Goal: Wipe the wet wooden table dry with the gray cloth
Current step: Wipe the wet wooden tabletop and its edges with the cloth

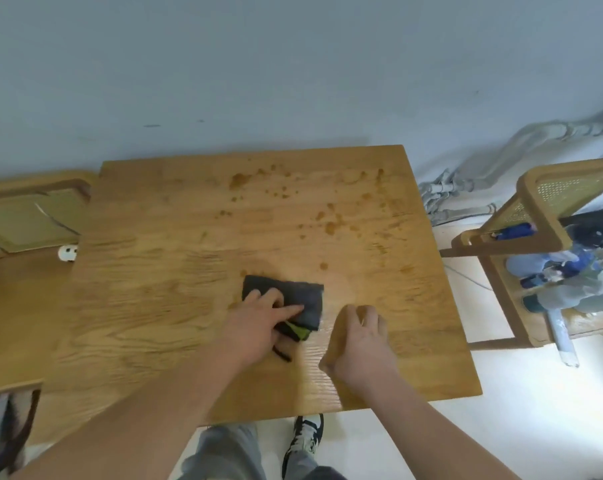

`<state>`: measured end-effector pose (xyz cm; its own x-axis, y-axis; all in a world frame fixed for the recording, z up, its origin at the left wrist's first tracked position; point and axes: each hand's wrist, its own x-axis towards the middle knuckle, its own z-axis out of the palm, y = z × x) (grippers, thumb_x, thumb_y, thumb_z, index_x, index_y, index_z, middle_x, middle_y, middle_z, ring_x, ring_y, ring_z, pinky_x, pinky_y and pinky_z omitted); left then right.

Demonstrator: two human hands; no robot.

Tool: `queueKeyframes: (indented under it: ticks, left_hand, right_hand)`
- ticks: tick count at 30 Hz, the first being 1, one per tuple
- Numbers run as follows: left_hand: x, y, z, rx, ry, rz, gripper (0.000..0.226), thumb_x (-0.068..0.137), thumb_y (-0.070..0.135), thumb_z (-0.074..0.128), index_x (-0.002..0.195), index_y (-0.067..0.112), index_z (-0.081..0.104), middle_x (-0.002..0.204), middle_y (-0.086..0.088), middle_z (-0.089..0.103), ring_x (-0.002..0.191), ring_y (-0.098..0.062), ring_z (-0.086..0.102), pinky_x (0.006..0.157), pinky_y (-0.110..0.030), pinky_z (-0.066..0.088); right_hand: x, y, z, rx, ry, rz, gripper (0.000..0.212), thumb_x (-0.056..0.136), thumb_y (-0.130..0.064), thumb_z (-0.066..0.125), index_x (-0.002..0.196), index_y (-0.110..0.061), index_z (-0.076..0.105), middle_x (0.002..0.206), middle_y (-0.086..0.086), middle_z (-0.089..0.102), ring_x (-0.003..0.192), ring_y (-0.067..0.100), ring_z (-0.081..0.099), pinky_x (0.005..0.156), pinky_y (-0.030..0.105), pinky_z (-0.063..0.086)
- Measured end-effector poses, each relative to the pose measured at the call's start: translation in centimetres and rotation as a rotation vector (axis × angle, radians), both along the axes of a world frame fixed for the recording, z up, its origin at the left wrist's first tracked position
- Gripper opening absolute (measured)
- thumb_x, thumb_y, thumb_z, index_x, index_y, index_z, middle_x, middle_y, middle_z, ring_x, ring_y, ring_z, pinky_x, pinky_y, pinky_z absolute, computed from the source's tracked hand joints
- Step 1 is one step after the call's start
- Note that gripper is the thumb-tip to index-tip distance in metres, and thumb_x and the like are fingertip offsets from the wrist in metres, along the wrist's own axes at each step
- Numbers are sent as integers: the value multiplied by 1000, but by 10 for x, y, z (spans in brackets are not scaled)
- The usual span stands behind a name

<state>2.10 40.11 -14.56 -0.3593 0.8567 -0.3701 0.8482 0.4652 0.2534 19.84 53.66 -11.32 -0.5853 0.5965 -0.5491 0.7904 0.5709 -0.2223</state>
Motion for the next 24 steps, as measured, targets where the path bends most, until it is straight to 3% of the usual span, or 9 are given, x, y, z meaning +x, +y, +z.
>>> queueKeyframes:
  ticks: [3, 6, 9, 10, 14, 16, 19, 21, 24]
  left_hand:
    - [-4, 9, -2, 29, 8, 446, 61, 101, 28, 53, 155, 46, 33, 132, 8, 34, 109, -21, 37, 79, -37, 53]
    - [8, -7, -2, 22, 37, 146, 65, 102, 28, 52, 158, 45, 24, 136, 6, 33, 114, -23, 36, 87, -37, 49]
    - [-41, -39, -9, 44, -8, -173, 66, 102, 24, 51, 156, 49, 23, 133, 6, 33, 112, -22, 35, 90, -37, 46]
    - [-61, -47, -13, 40, 9, -139, 66, 101, 25, 53, 155, 51, 26, 134, 7, 34, 112, -22, 35, 92, -38, 47]
    - [-94, -65, -12, 34, 48, 386, 64, 98, 30, 57, 155, 46, 32, 132, 7, 33, 111, -20, 35, 93, -35, 50]
    - [-86, -76, -7, 33, 21, 327, 66, 99, 30, 57, 158, 43, 29, 133, 6, 33, 111, -22, 36, 90, -37, 52]
    - [-105, -104, -7, 44, -65, -107, 69, 100, 25, 56, 158, 46, 26, 134, 6, 37, 110, -22, 39, 81, -36, 49]
    - [-143, -112, -12, 71, -35, -246, 69, 97, 23, 60, 154, 49, 33, 129, 6, 42, 103, -21, 41, 71, -35, 45]
    - [-186, -106, -17, 35, -12, 68, 68, 96, 19, 57, 154, 48, 36, 124, 10, 37, 100, -17, 35, 77, -34, 51]
  right_hand:
    - [-25, -11, -1, 1, -8, 24, 117, 72, -58, 84, 157, -23, 10, 155, 7, 12, 149, 32, 13, 112, 45, 41]
    - [-47, -24, -3, 14, 16, 44, 116, 71, -56, 84, 155, -21, 14, 154, 8, 16, 148, 31, 14, 113, 44, 40]
    - [-68, -38, -5, 32, 17, 53, 120, 67, -57, 86, 155, -19, 14, 153, 7, 16, 147, 31, 13, 115, 45, 39]
    - [-76, -44, -5, 38, 22, 51, 119, 66, -57, 86, 154, -19, 15, 152, 6, 16, 146, 31, 13, 116, 44, 37]
    - [-116, -69, -7, 29, 9, 25, 123, 64, -62, 85, 156, -27, 11, 156, 5, 14, 149, 31, 9, 119, 47, 33]
    - [-137, -80, -10, 31, -32, 33, 119, 65, -62, 85, 155, -35, 10, 155, 6, 14, 147, 35, 10, 117, 52, 32]
    - [-154, -87, -12, 63, -100, 9, 114, 69, -55, 87, 154, -39, 13, 157, 8, 16, 147, 40, 11, 115, 56, 31]
    - [-155, -87, -13, 60, -115, 4, 113, 72, -52, 87, 155, -40, 11, 161, 8, 12, 150, 42, 8, 116, 57, 32]
    - [-155, -91, -14, 51, -128, -17, 118, 71, -48, 89, 156, -42, 7, 163, 7, 6, 152, 42, 2, 119, 56, 30]
